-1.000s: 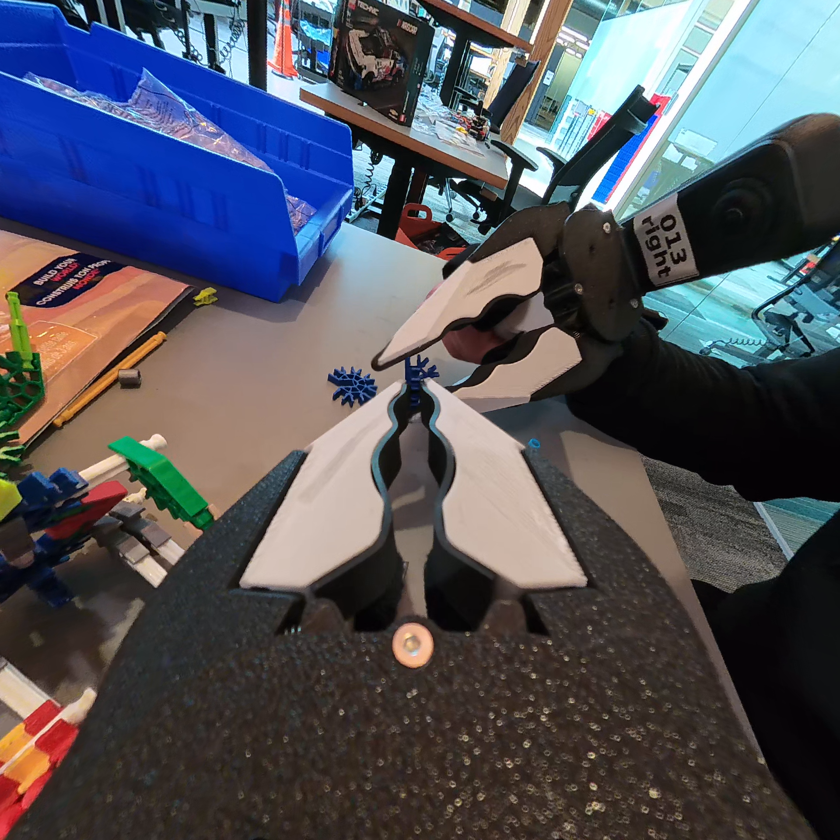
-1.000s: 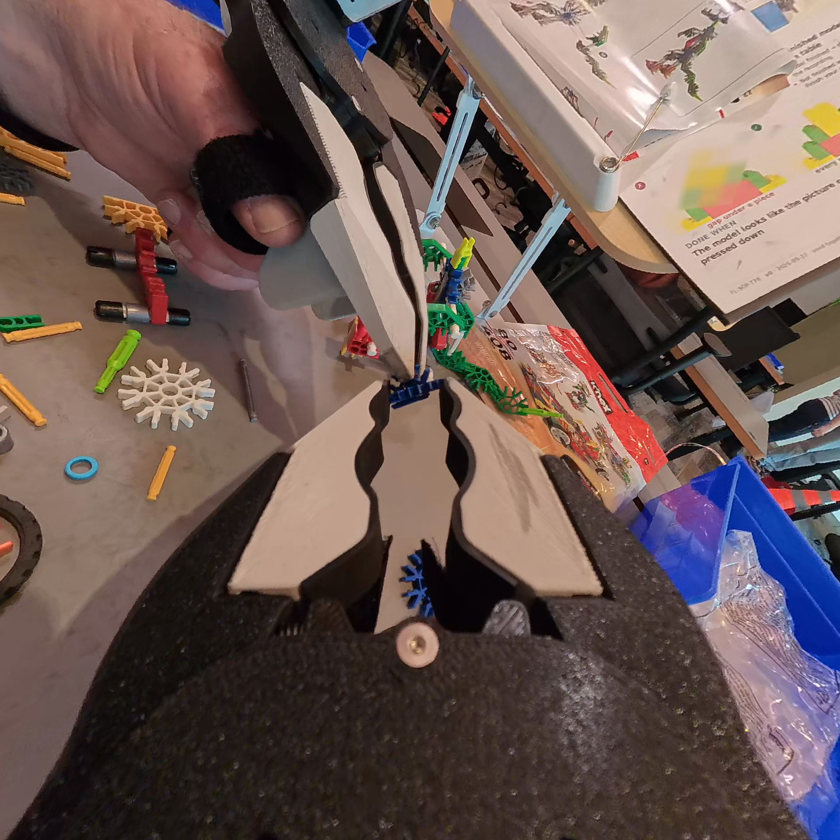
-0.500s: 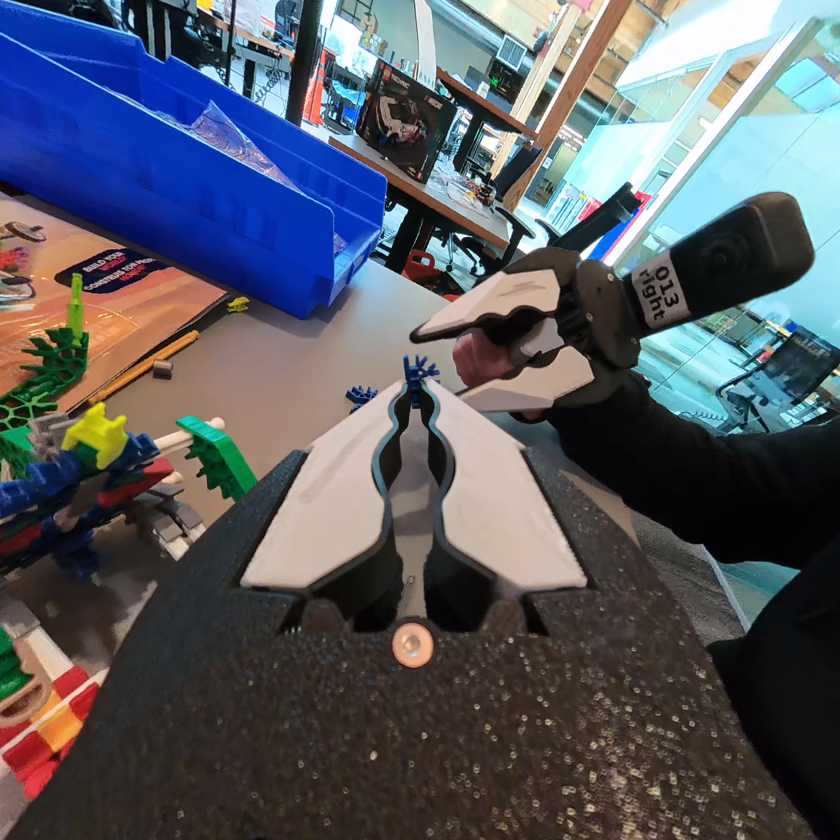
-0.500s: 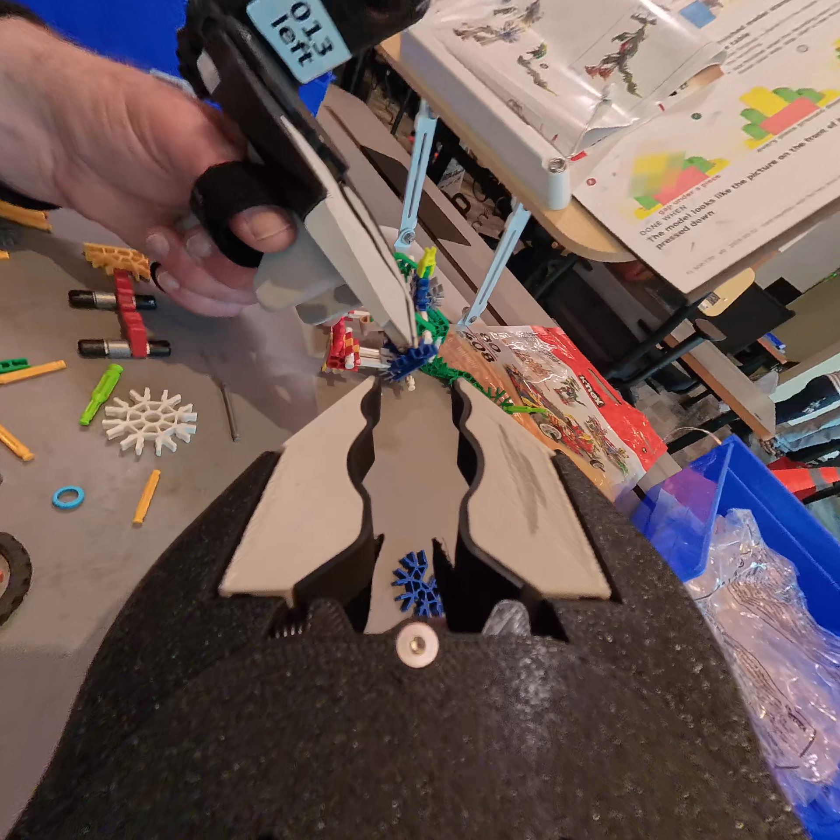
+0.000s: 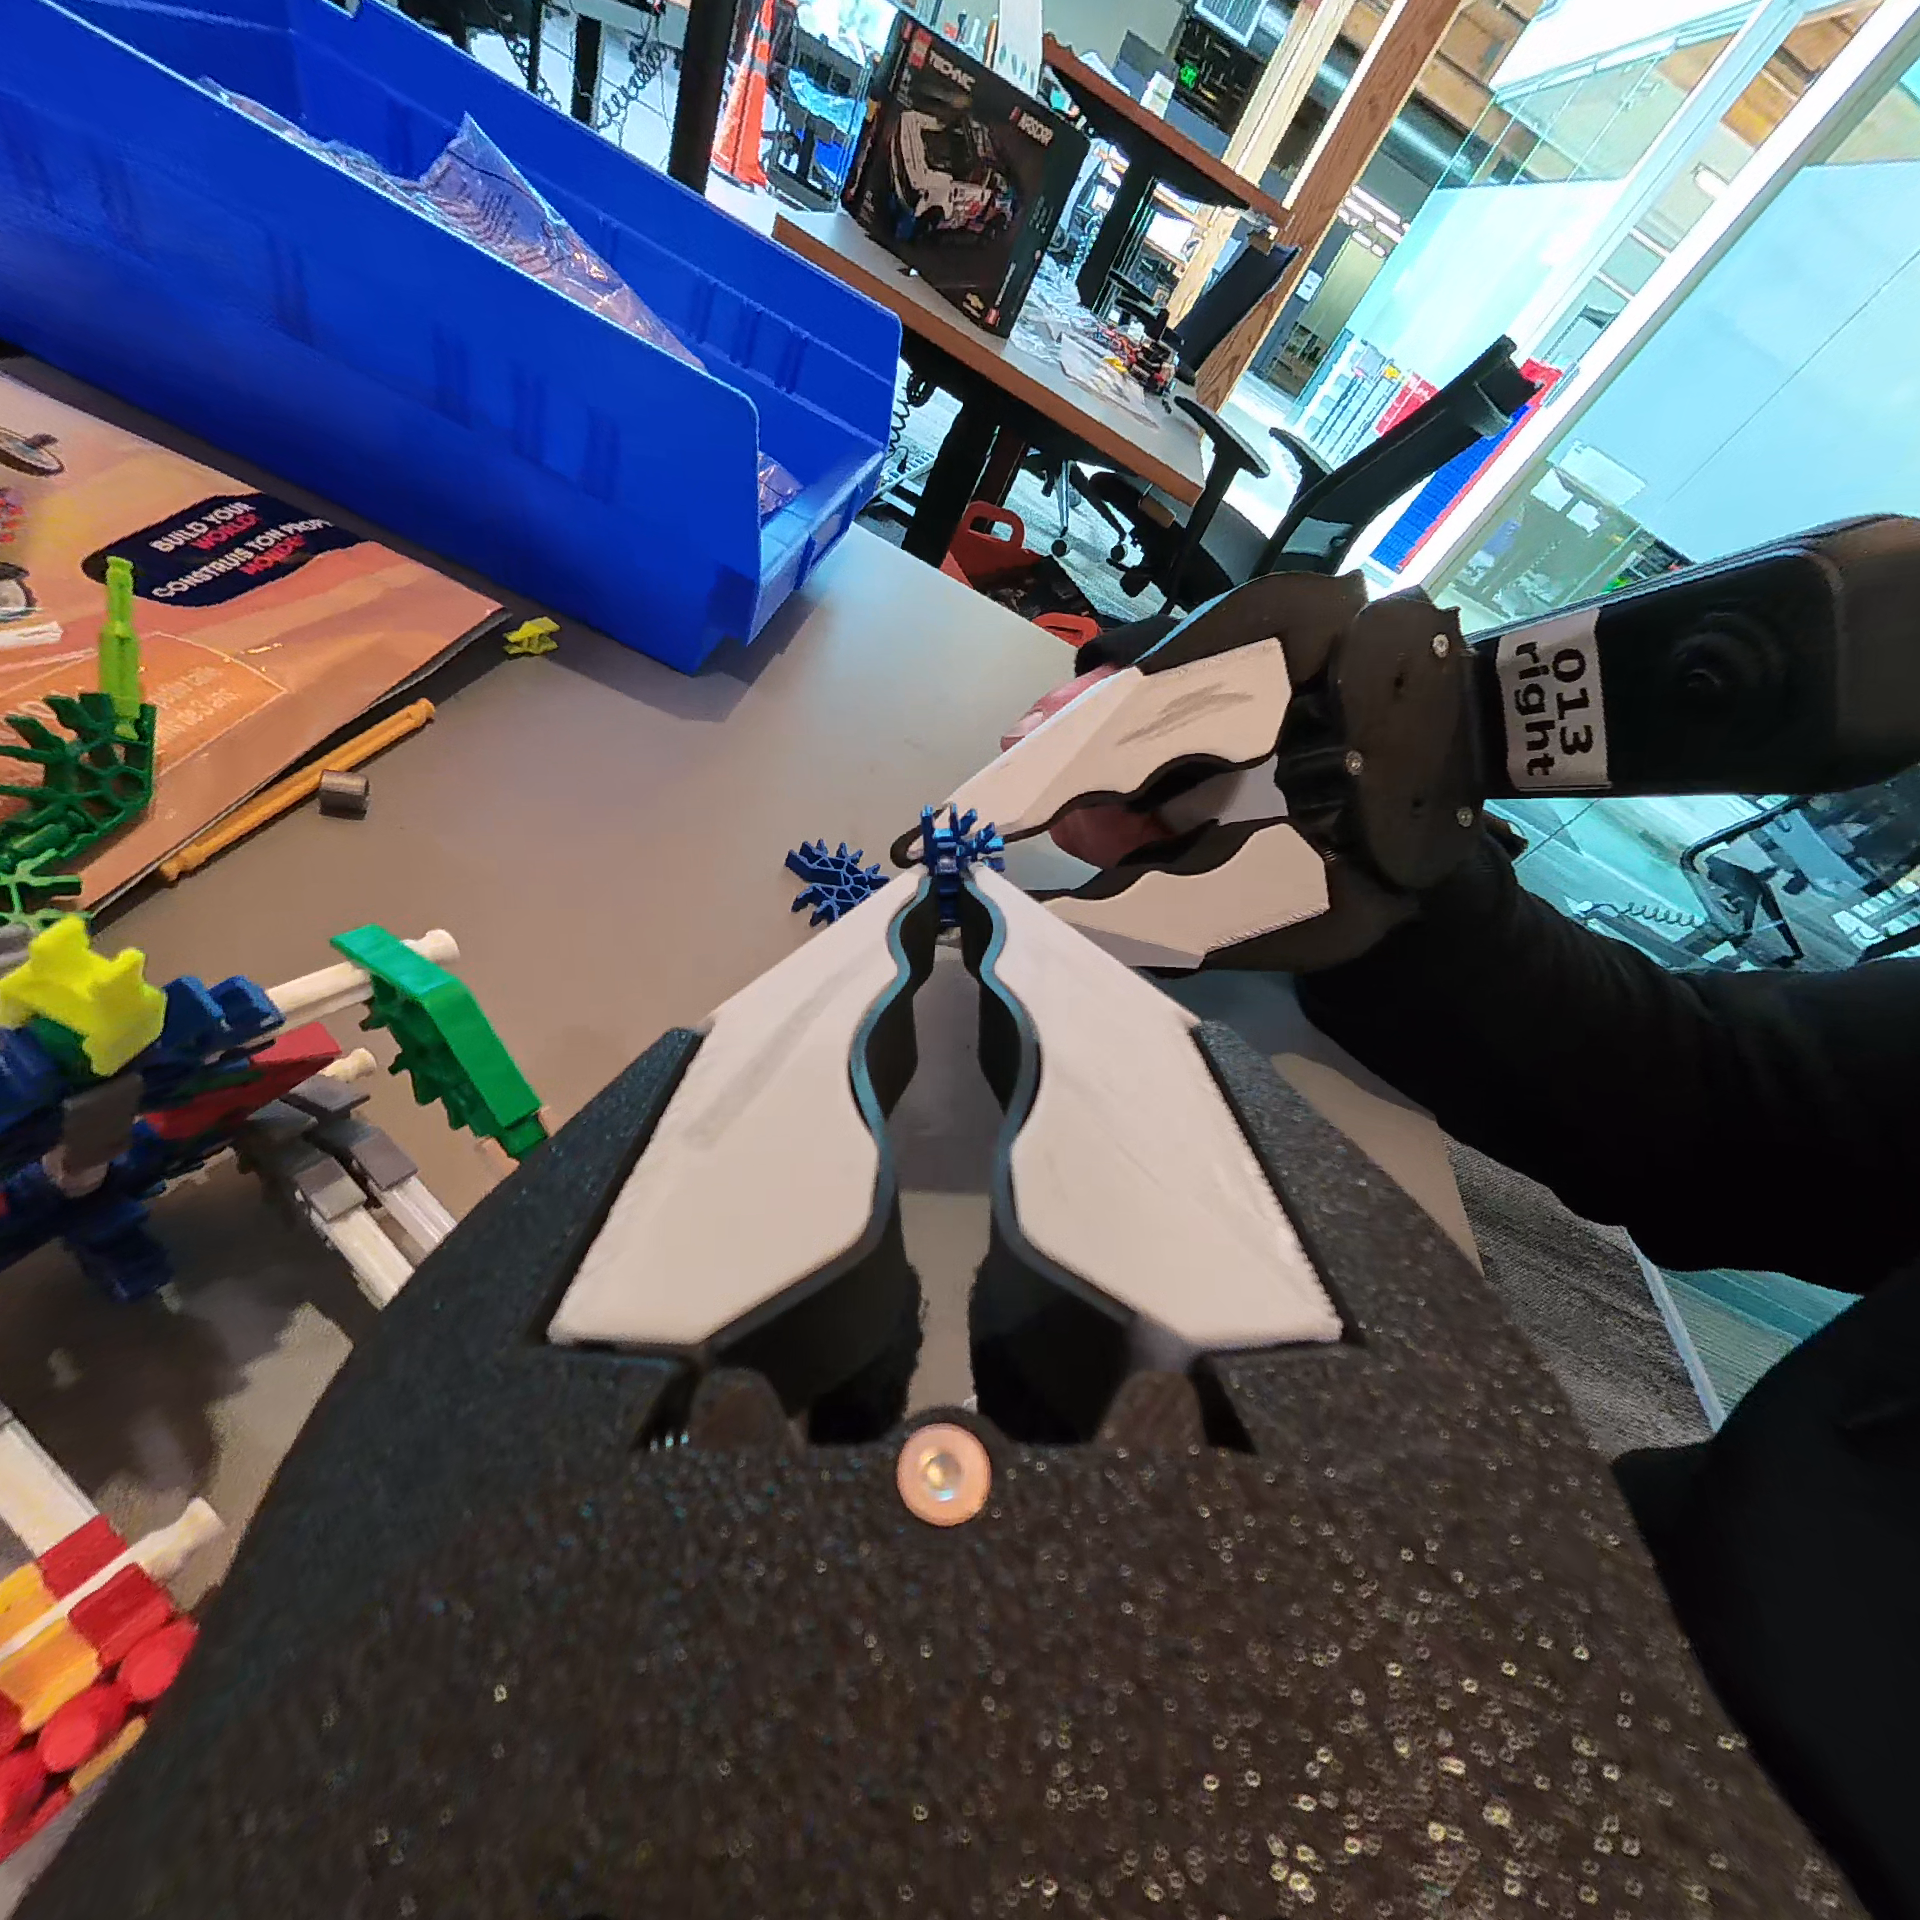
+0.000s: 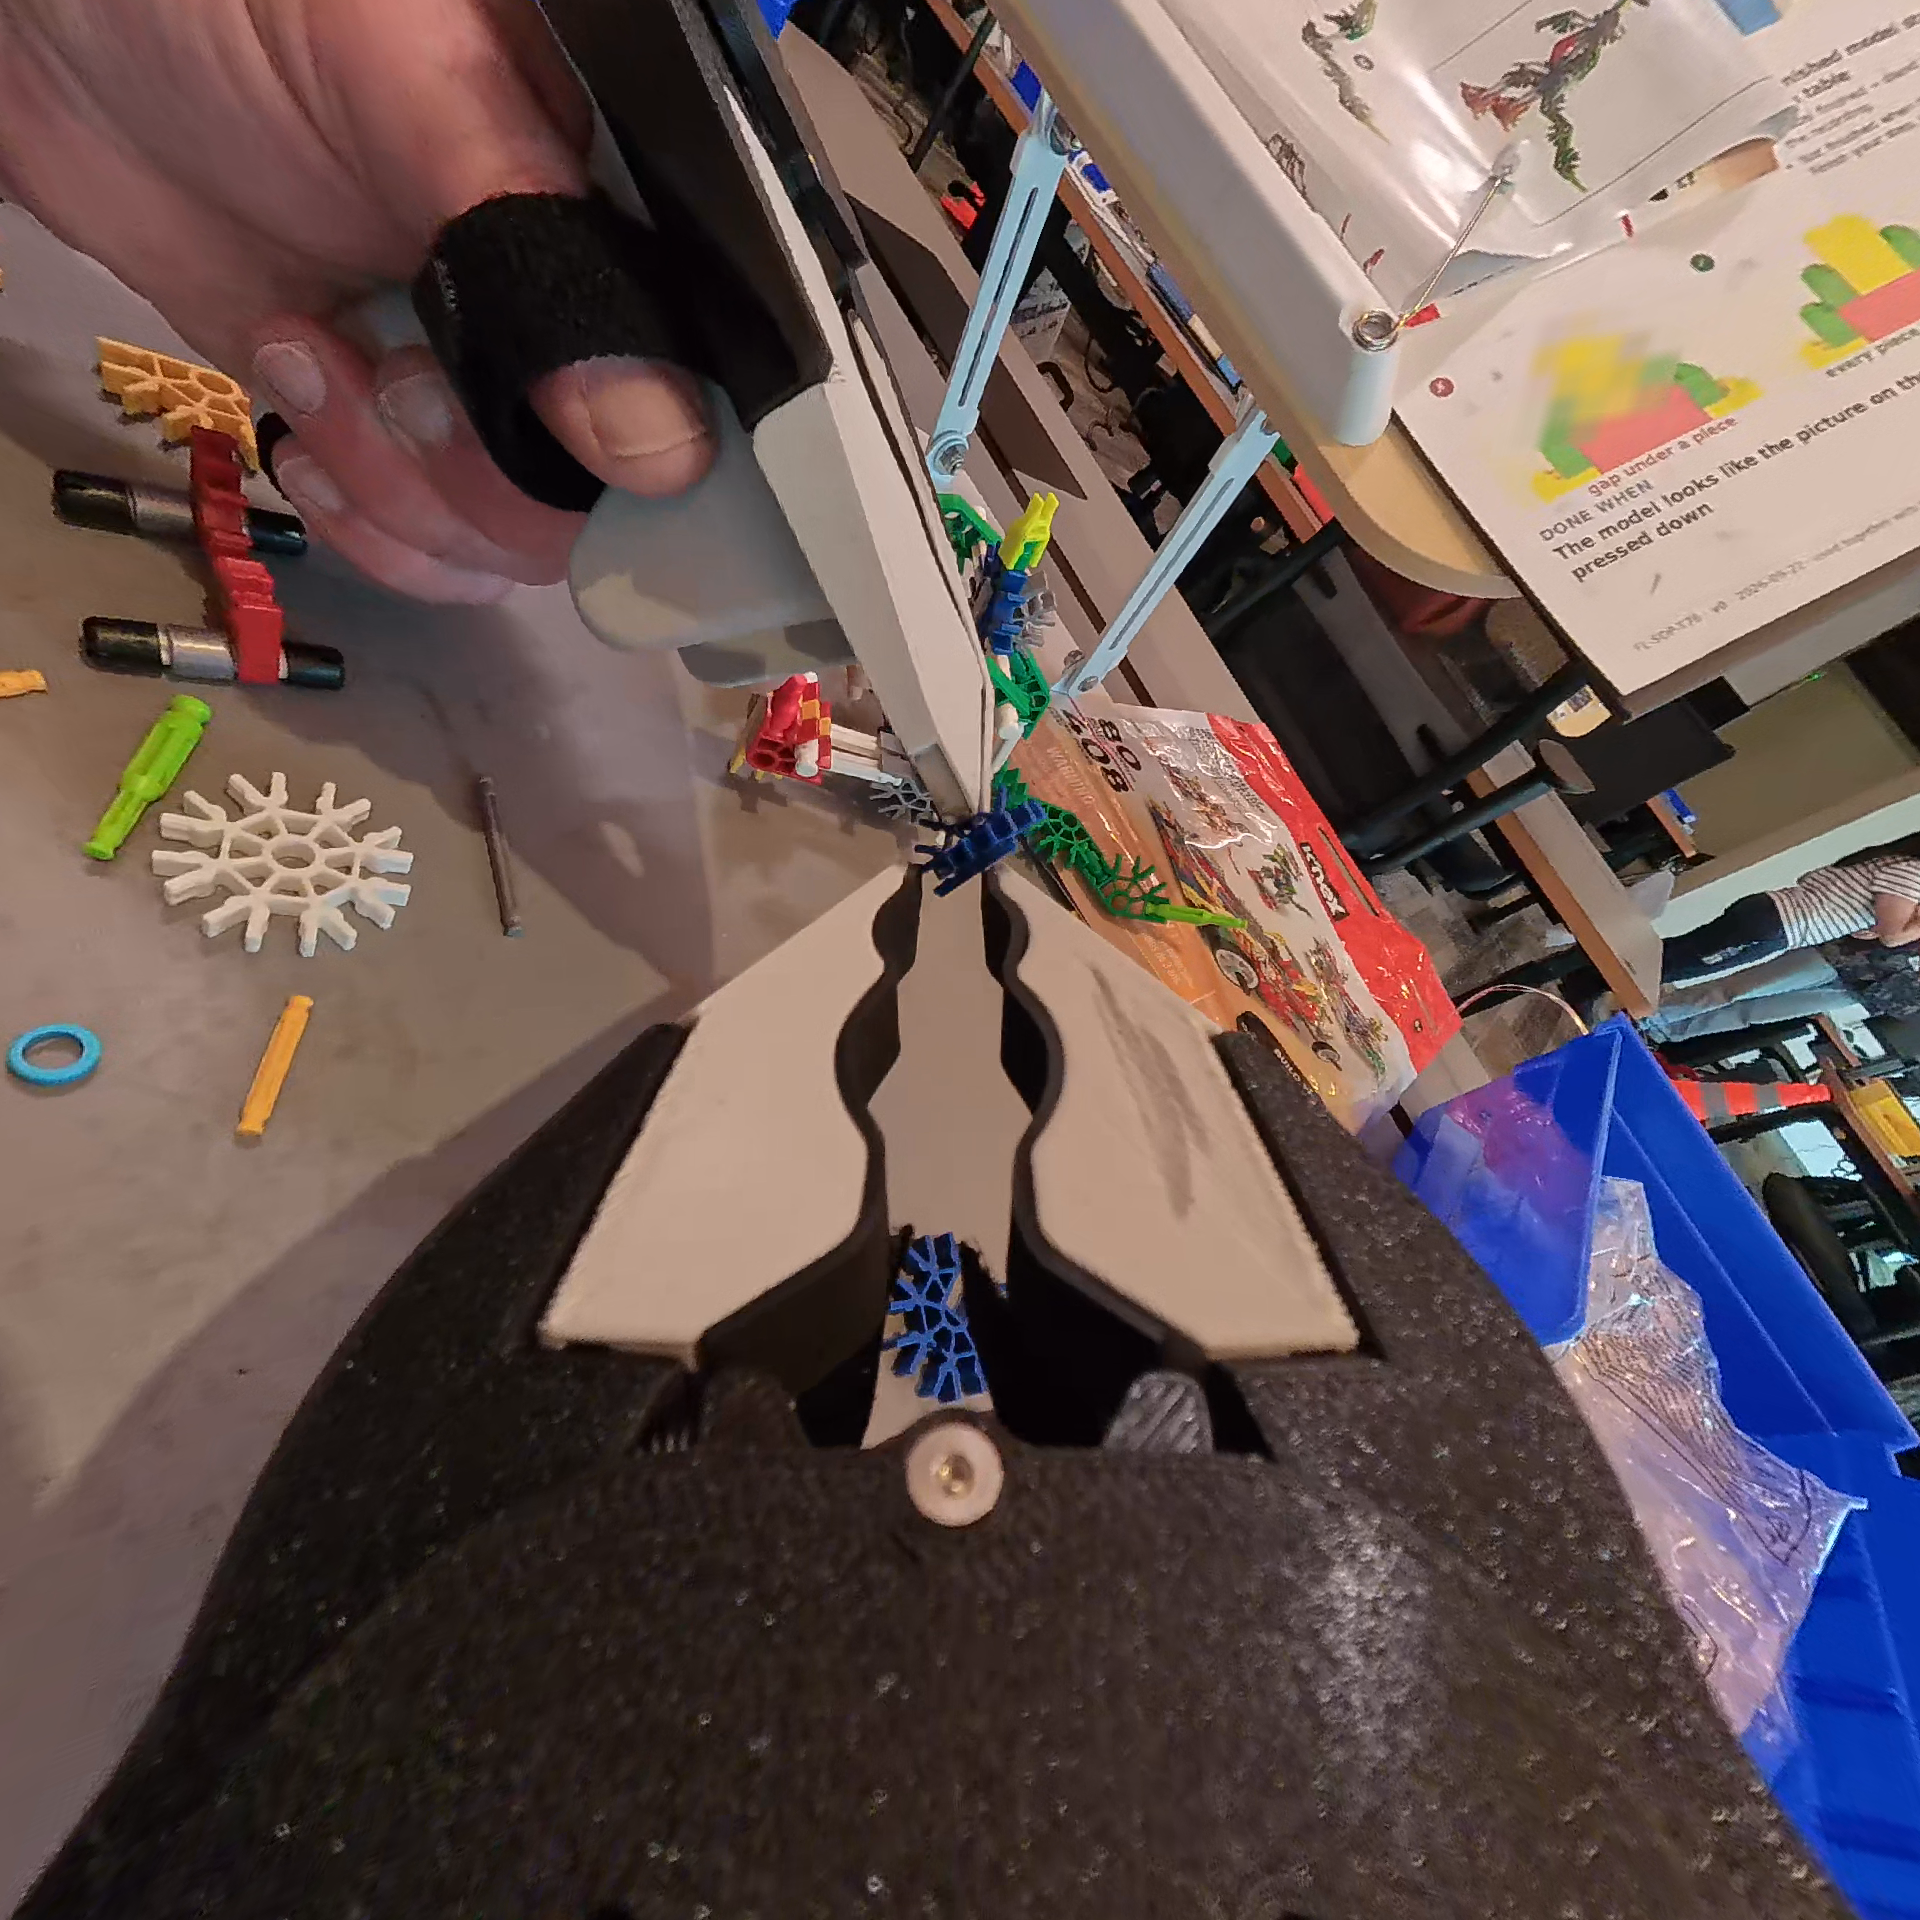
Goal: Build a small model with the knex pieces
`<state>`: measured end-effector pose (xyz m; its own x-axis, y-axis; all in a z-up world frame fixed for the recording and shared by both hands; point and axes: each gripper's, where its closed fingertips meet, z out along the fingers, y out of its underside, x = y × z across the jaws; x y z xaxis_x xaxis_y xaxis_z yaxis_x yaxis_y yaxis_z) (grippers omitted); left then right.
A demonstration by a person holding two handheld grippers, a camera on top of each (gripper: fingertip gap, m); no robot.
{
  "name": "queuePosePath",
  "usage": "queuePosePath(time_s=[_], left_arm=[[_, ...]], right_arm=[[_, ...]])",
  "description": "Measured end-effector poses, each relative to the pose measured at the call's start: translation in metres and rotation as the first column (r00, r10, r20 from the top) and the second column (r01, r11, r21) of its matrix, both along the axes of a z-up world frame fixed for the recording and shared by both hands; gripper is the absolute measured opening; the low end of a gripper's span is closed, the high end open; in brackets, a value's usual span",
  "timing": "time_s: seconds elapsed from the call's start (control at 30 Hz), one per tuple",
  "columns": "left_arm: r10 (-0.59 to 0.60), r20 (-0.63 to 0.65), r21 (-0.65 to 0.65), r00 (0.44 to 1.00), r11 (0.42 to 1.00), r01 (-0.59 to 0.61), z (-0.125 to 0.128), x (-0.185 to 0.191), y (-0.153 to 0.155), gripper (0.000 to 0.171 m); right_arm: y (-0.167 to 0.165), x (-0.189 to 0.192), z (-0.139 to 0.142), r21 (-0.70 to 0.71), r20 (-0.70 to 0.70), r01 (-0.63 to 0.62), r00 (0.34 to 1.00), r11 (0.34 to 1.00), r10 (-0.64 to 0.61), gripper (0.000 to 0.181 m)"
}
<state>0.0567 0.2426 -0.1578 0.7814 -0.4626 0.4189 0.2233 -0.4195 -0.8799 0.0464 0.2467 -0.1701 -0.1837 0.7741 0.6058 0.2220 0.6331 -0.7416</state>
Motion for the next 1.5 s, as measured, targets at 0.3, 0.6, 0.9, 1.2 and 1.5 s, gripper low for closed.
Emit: queuePosePath(time_s=[0.3, 0.6, 0.9, 1.2, 1.5], left_arm=[[0.011, -0.051, 0.014, 0.999, 1.000, -0.010, -0.001, 0.000, 0.001, 0.001], [0.033, -0.128, 0.132, 0.991, 0.991, -0.015, 0.011, 0.002, 0.001, 0.002], [0.081, -0.256, 0.218, 0.963, 0.976, -0.025, 0.016, 0.004, 0.001, 0.001], [0.205, -0.488, 0.337, 0.848, 0.941, -0.033, 0.016, 0.001, 0.003, 0.001], [0.263, -0.582, 0.392, 0.770, 0.920, -0.018, 0.017, 0.005, 0.004, 0.002]], right_arm=[[0.003, 0.001, -0.002, -0.043, 0.022, 0.005, 1.000, 0.999, -0.004, 0.007], [0.001, 0.004, 0.010, -0.264, 0.005, -0.038, 0.999, 0.964, 0.040, 0.005], [0.002, 0.006, 0.016, -0.319, -0.023, -0.048, 0.999, 0.947, 0.043, 0.007], [0.001, 0.009, 0.028, -0.345, -0.074, -0.072, 0.996, 0.936, 0.049, 0.013], [0.003, 0.007, 0.024, -0.340, -0.050, -0.051, 0.998, 0.939, 0.036, 0.003]])
